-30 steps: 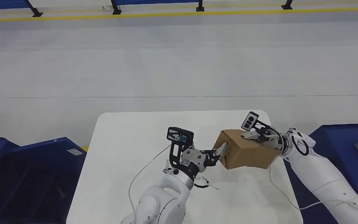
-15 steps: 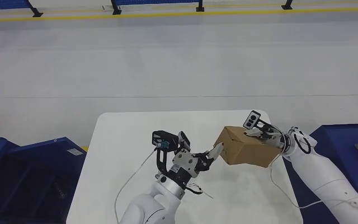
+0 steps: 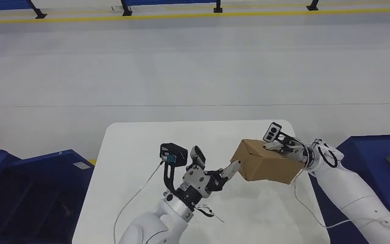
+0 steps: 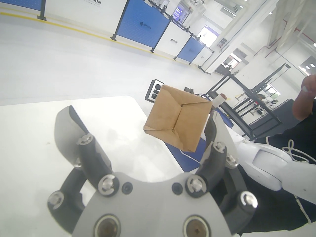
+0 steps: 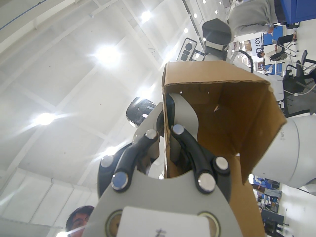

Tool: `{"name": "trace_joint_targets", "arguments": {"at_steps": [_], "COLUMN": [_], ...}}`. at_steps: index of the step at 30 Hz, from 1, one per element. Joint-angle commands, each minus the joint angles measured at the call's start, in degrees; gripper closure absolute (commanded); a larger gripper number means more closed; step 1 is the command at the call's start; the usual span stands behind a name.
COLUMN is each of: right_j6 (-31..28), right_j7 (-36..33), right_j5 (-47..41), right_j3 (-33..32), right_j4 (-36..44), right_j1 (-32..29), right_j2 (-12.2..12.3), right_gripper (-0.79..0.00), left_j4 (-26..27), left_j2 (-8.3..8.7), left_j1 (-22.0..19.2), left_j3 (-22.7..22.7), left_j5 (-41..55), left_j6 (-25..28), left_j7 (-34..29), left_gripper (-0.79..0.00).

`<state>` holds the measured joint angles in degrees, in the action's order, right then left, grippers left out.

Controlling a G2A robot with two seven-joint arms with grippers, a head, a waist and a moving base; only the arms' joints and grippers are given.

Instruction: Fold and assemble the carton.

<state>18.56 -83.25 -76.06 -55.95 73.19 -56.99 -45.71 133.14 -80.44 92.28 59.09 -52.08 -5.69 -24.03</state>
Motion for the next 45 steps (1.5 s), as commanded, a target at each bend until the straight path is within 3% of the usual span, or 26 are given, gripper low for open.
{"name": "trace_joint_targets", "arguments": {"at_steps": [1,3,9,15,19,22,25,27,31,35,40,45], "right_j6": [6.18,11.04,27.57,39.44,39.44,38.19,32.44,25.37,14.97,11.19,13.35,15.45], "right_j7": [11.7,18.71,41.79,71.39,97.04,115.79,136.53,143.62,154.02,157.79,155.63,153.53], "right_j5": [5.46,8.52,8.96,-5.43,-17.93,-32.27,-45.34,-53.67,-63.75,-68.13,-67.15,-67.06], "right_j3": [-0.47,-0.79,-5.43,-9.63,-9.42,-8.49,-5.67,-1.7,8.24,17.99,27.96,33.88], "right_j4": [2.07,5.39,18.34,29.73,35.87,38.1,39.74,40.42,39.59,34.93,28.74,22.83], "right_j1": [0.8,-0.05,-4.01,-8.59,-9.82,-9.28,-6.69,-4.05,5.14,14.81,24.11,28.13], "right_j2": [0.39,0.83,2.34,2.04,1.71,1.44,1.23,1.33,1.88,1.33,-0.6,-3.43], "right_gripper": [0.0,0.0,0.0,0.0,0.0,0.0,0.0,0.0,0.0,0.0,0.0,0.0], "left_j4": [1.5,1.5,1.5,1.5,1.5,1.5,1.5,1.5,1.5,1.5,1.5,1.5], "left_j2": [0.49,0.82,0.82,0.82,0.82,0.82,0.82,0.82,0.82,0.82,0.82,0.82], "left_j1": [2.26,3.46,3.46,3.46,3.46,3.46,3.46,3.46,3.46,3.46,3.46,3.46], "left_j3": [3.93,6.76,6.76,6.76,6.76,6.76,6.76,6.76,6.76,6.76,6.76,6.76], "left_j5": [3.3,6.25,6.25,6.25,6.25,6.25,6.25,6.25,6.25,6.25,6.25,6.25], "left_j6": [1.47,3.29,3.29,3.29,3.29,3.29,3.29,3.29,3.29,3.29,3.29,3.29], "left_j7": [-1.45,-2.08,-2.08,-2.08,-2.08,-2.08,-2.08,-2.08,-2.08,-2.08,-2.08,-2.08], "left_gripper": [-0.785,-0.785,-0.785,-0.785,-0.785,-0.785,-0.785,-0.785,-0.785,-0.785,-0.785,-0.785]}}
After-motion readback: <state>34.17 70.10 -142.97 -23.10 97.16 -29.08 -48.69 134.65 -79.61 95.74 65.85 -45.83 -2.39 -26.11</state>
